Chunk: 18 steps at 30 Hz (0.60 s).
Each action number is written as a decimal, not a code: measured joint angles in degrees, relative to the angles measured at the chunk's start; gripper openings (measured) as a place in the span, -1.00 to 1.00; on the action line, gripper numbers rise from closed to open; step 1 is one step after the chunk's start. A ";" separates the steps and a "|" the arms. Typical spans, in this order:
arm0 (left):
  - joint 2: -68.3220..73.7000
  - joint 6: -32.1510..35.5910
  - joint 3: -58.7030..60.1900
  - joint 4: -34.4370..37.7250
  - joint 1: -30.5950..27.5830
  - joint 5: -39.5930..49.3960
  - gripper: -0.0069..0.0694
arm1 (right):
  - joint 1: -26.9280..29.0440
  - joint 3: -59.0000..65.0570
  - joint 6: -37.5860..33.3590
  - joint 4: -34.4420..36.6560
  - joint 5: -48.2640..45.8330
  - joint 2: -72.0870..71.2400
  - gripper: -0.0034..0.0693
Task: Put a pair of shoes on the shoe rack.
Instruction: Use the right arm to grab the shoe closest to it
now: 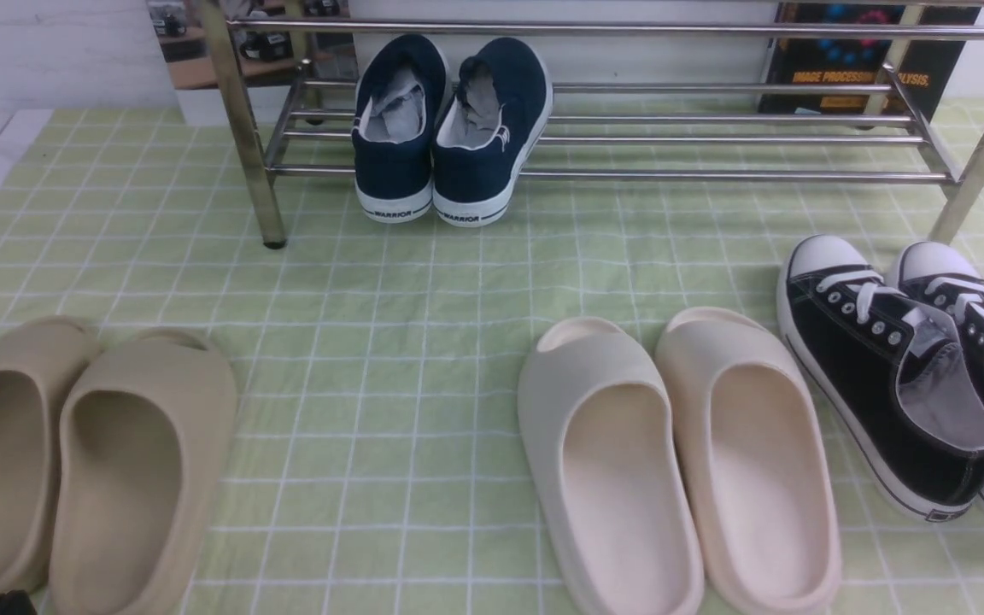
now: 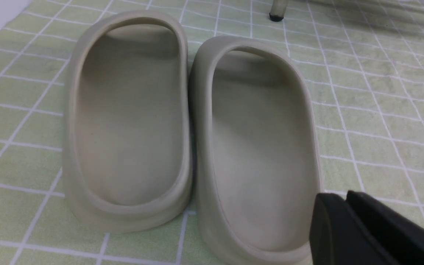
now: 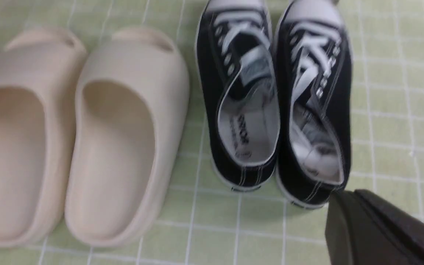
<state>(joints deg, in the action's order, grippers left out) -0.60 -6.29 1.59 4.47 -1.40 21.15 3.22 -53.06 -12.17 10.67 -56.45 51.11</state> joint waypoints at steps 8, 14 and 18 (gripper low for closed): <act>0.00 0.00 0.00 0.00 0.00 0.00 -0.67 | -11.61 -4.86 0.89 -3.75 -2.16 20.05 -0.87; 0.00 0.00 0.00 0.00 0.00 0.00 -0.66 | -13.33 -10.04 4.69 -8.05 -2.69 32.10 -0.44; 0.00 0.00 0.00 0.00 0.00 0.00 -0.65 | -13.41 -11.21 5.39 -9.68 -1.40 37.90 0.05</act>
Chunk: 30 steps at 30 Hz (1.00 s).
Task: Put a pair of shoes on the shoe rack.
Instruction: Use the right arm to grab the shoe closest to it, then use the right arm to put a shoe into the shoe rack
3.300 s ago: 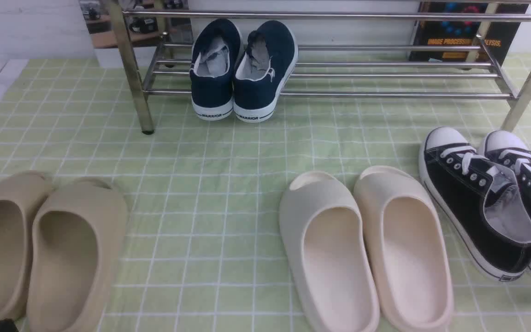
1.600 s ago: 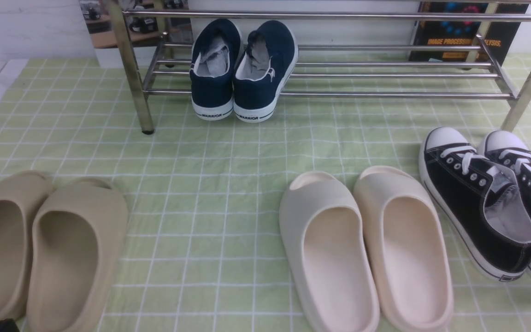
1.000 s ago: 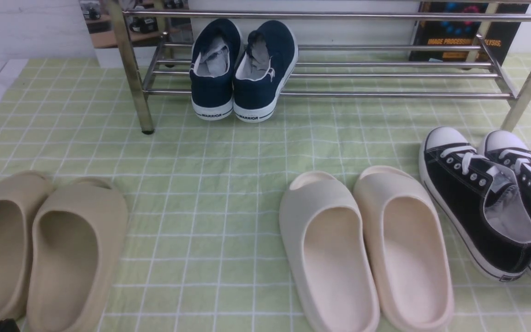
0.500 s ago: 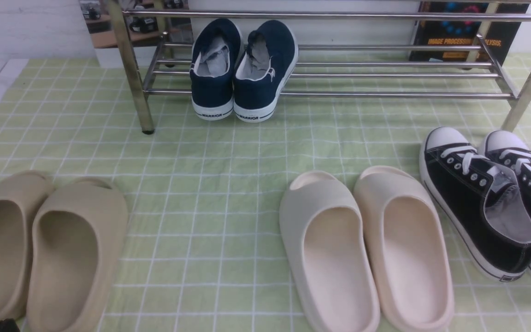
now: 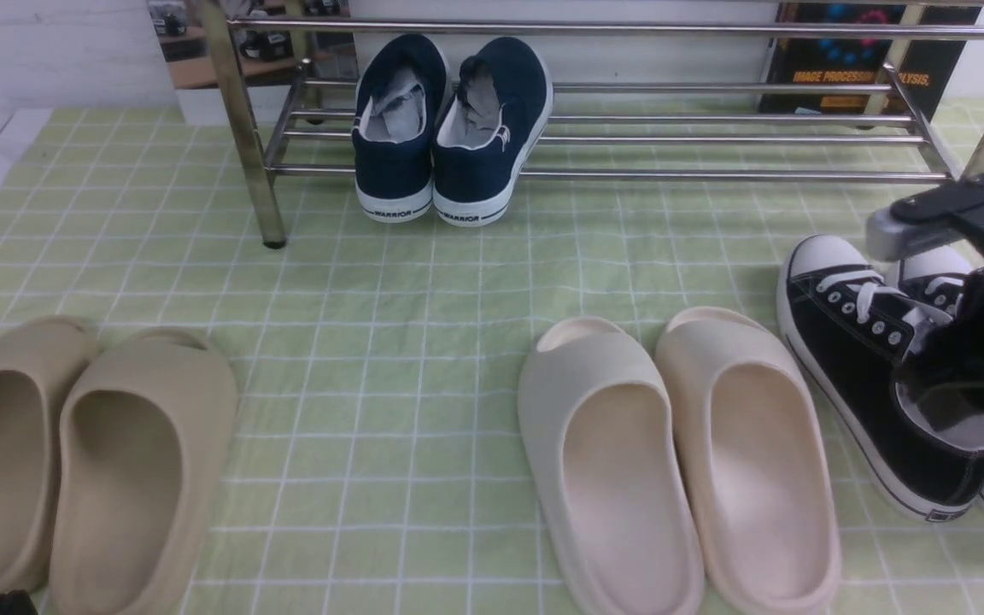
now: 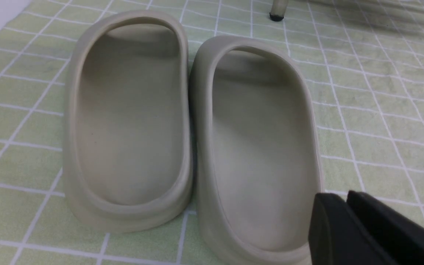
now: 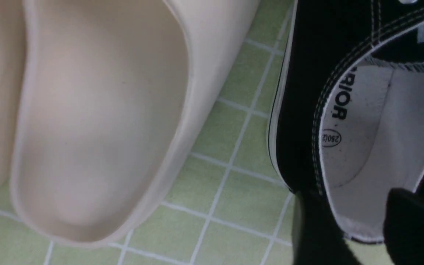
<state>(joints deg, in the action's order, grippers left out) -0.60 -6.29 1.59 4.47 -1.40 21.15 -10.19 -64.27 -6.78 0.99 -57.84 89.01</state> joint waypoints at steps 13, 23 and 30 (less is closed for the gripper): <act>0.00 0.00 0.00 0.00 0.00 0.00 -0.61 | -0.11 -0.07 2.92 -0.05 4.82 9.66 -0.79; 0.00 0.00 0.00 0.00 0.00 0.00 -0.58 | -3.73 -0.14 2.92 0.68 -1.49 1.82 -0.87; 0.00 0.00 0.00 0.00 0.00 0.00 -0.57 | -7.23 -2.04 2.86 1.74 -4.42 -3.29 -0.87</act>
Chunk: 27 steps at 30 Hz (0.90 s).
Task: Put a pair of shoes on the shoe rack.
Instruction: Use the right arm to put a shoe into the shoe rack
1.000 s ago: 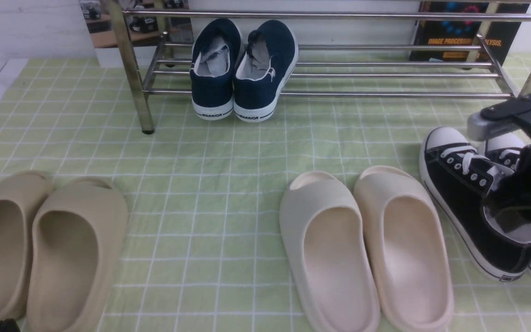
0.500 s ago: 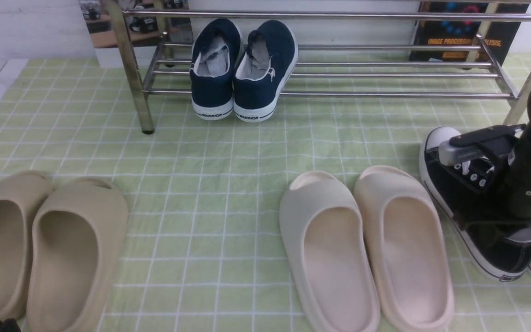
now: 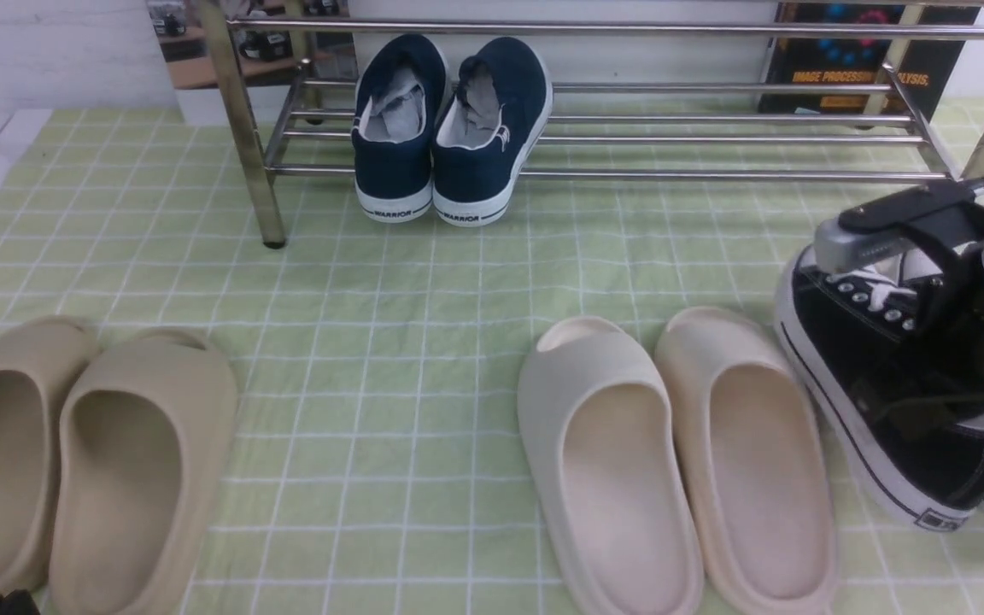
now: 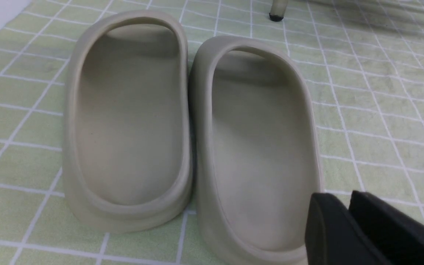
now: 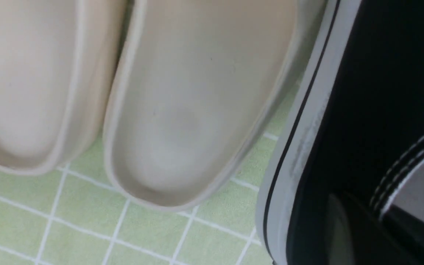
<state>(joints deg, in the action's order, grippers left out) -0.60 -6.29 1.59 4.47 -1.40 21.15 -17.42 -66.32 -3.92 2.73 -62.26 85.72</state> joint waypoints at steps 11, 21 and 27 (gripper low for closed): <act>0.00 0.00 0.00 0.00 0.00 -0.05 -0.54 | -0.22 -17.07 -2.79 -0.93 -3.89 7.98 -0.87; 0.00 0.00 0.00 0.00 0.00 -0.05 -0.52 | -0.22 -38.23 -5.58 -3.23 -4.98 25.61 -0.87; 0.00 0.00 0.00 0.00 0.00 -0.05 -0.50 | -0.22 -51.68 -5.58 -4.51 -5.16 35.08 -0.87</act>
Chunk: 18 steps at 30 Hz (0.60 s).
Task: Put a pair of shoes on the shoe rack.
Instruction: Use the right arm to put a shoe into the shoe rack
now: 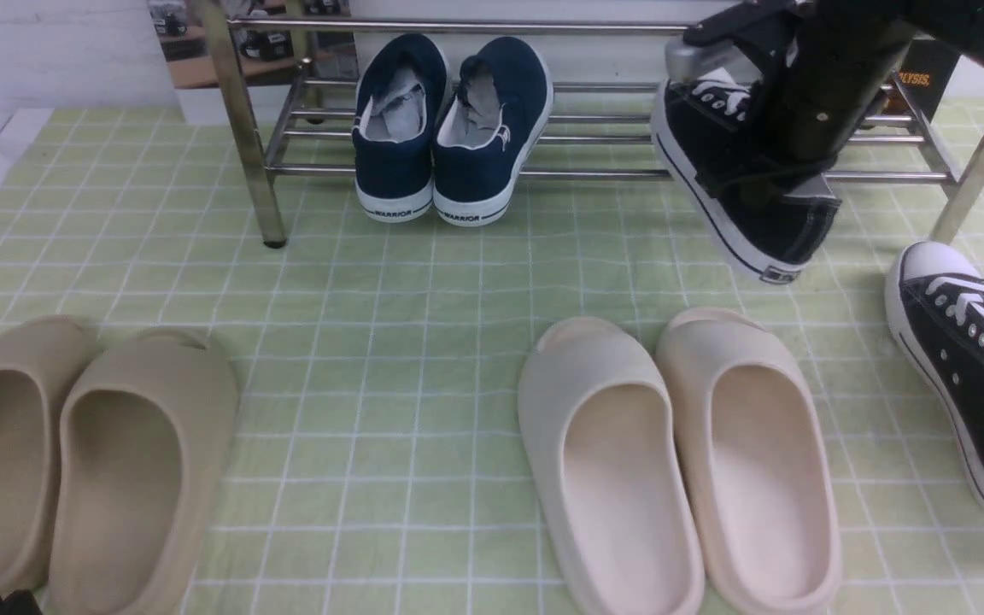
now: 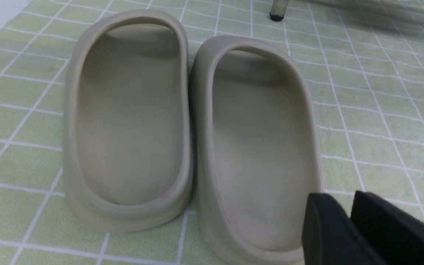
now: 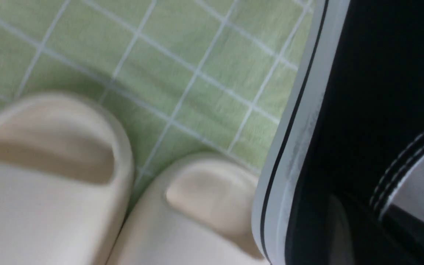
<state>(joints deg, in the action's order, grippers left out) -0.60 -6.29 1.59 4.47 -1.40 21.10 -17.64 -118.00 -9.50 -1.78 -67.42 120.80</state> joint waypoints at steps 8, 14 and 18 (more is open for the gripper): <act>0.00 0.00 0.00 0.00 0.00 0.00 -0.48 | 0.00 -8.88 0.00 -0.14 0.31 5.64 -0.87; 0.00 0.00 0.00 0.00 0.00 0.00 -0.47 | 0.00 -9.15 1.13 -1.83 3.48 7.01 -0.87; 0.00 0.00 0.00 0.00 0.00 0.00 -0.45 | 0.00 -9.15 1.70 -1.97 5.13 7.21 -0.82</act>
<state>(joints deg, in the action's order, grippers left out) -0.60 -6.29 1.59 4.47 -1.40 21.10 -17.64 -127.14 -7.80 -3.74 -62.29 128.01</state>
